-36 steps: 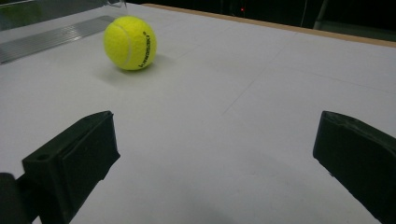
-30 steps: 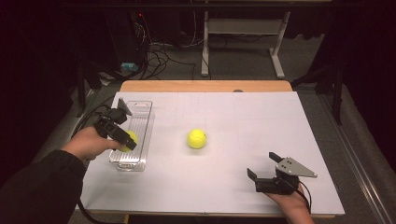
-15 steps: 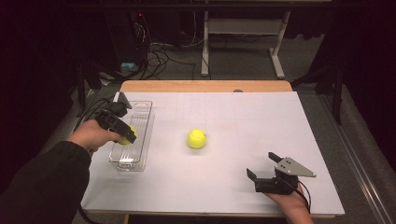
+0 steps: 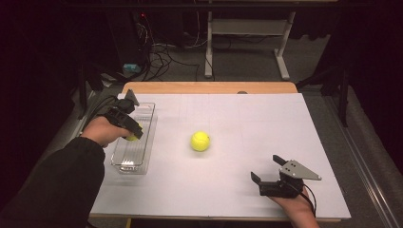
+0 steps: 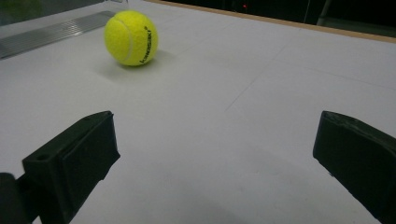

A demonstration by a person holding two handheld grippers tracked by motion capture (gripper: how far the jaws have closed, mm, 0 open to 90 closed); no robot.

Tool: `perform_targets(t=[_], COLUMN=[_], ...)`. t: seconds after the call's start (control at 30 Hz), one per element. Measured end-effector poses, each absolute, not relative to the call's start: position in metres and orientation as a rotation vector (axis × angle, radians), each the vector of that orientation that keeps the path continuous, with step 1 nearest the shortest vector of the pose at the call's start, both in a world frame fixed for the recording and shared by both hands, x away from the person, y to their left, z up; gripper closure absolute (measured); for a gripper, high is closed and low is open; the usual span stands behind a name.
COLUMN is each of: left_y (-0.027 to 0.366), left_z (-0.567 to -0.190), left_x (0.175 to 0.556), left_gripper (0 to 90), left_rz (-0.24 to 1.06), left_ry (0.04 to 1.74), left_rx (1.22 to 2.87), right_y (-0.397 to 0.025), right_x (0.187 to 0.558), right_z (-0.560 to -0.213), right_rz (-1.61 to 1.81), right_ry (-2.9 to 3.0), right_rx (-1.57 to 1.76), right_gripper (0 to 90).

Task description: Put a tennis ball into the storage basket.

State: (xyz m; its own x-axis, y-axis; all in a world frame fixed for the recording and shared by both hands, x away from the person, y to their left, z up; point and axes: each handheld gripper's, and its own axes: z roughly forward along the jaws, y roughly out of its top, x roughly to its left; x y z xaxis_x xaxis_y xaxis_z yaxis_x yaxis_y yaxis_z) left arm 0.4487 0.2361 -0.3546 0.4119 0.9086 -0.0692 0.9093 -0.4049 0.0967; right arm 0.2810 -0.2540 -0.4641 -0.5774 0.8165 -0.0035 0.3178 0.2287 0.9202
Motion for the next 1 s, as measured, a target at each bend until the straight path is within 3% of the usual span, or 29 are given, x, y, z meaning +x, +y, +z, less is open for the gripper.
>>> perform_targets(t=[0.87,0.93,0.97,1.0], left_y=[0.23,0.231,0.231,0.231], left_z=[-0.371,-0.369,-0.368,-0.367], left_x=[0.463,0.462,0.462,0.462], left_gripper=[25.3,10.7,10.7,2.6], left_rz=[0.024,0.03,0.022,0.005], left_ry=[1.653,1.65,1.649,1.643], left_rx=[2.558,2.543,2.541,2.542], right_y=[-0.251,-0.251,-0.251,-0.251], right_x=[0.28,0.28,0.28,0.28], right_z=[-0.465,-0.465,-0.465,-0.465], right_rz=[1.32,1.32,1.32,1.321], right_ry=[2.021,2.023,2.023,2.024], right_rx=[1.033,1.03,1.03,1.032], right_gripper=[0.4,0.3,0.3,0.4])
